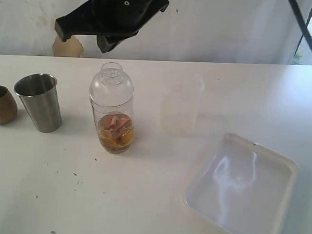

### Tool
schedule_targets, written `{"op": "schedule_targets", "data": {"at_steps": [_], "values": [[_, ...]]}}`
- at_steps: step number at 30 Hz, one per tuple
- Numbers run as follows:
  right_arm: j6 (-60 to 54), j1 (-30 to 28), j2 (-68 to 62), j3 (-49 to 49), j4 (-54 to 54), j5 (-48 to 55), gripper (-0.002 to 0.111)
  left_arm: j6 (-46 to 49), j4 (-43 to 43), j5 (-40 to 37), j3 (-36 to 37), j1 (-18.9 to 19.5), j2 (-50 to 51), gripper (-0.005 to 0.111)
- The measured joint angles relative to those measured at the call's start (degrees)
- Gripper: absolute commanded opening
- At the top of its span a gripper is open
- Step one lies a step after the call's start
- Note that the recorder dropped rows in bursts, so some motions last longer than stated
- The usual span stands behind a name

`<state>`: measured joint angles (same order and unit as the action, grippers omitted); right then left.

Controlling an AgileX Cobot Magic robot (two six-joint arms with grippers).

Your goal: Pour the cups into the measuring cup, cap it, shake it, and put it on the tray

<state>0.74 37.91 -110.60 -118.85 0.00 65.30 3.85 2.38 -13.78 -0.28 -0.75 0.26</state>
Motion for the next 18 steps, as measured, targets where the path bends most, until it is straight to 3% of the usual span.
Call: {"op": "schedule_targets", "data": {"at_steps": [18], "values": [[-0.1,0.0,-5.1,0.1,0.0,-1.2,0.0,0.0,0.0,0.0,0.0,0.0,0.0,0.0]]}}
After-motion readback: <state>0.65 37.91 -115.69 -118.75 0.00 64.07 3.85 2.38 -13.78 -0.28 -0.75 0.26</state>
